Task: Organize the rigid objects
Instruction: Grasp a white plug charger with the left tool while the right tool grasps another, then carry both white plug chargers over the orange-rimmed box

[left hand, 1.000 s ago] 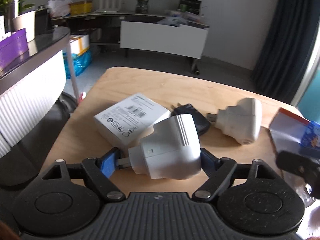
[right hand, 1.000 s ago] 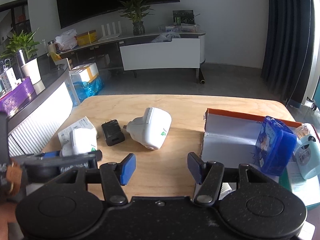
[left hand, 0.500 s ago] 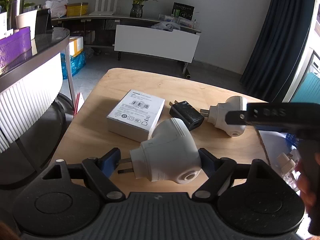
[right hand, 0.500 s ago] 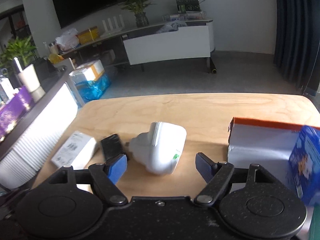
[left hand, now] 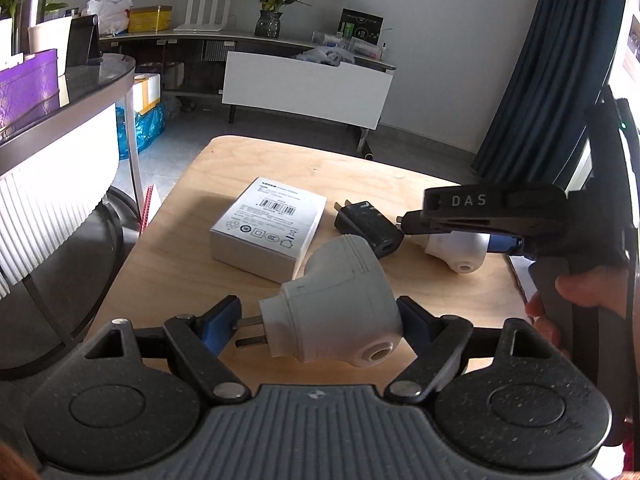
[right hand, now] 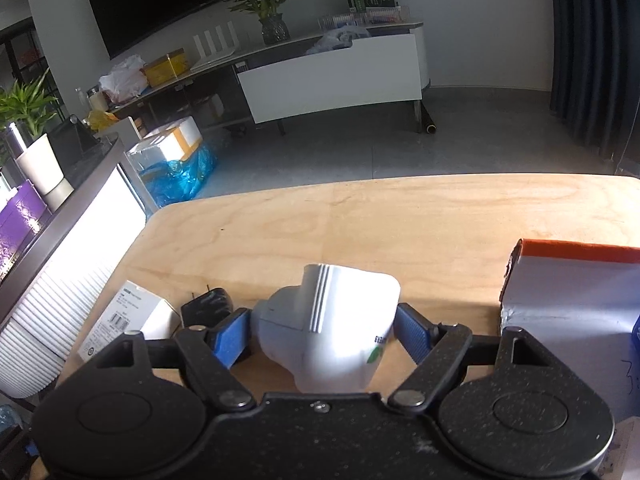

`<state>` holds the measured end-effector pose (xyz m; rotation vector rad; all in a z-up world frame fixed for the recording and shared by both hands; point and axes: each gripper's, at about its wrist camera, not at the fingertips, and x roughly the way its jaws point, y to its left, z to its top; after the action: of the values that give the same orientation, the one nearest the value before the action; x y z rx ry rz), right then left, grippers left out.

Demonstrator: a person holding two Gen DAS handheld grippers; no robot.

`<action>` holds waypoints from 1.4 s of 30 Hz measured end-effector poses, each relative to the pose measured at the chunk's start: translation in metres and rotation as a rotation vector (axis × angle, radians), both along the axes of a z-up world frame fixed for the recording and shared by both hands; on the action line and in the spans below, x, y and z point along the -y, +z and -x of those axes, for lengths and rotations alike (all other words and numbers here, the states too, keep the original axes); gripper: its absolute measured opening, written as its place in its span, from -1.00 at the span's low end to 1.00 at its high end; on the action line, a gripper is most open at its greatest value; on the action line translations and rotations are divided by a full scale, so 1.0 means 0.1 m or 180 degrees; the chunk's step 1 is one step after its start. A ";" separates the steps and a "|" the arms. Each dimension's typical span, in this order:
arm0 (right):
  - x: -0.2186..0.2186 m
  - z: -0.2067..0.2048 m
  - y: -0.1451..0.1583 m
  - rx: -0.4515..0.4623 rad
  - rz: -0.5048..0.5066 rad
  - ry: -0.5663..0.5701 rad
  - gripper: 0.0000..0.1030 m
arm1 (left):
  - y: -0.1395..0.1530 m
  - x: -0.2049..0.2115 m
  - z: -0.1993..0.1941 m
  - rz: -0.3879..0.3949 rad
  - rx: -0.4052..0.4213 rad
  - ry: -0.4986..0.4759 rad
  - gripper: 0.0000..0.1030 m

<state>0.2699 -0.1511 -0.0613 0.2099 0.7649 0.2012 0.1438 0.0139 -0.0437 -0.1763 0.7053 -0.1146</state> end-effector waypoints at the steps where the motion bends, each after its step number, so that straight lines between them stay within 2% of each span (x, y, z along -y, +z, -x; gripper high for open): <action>1: 0.01 0.01 0.00 0.0001 -0.0017 -0.0016 0.71 | 0.00 0.00 0.01 -0.0005 0.0002 0.0004 0.65; 9: 0.05 0.27 0.16 0.0115 0.0064 -0.0014 0.68 | 0.05 0.01 0.04 -0.0007 0.0043 0.0027 0.65; 21: 0.04 1.00 0.52 0.0446 0.0254 0.0043 0.67 | 0.26 0.01 0.24 -0.0042 0.0172 0.0044 0.65; 42: 0.12 2.00 0.86 0.0634 0.0300 -0.0079 0.67 | 0.69 0.07 0.80 -0.0227 0.0371 0.0079 0.65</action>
<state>0.0698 -0.1631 0.0244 0.1081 0.5722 0.1594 0.0636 0.0067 0.0252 -0.1093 0.5900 -0.0753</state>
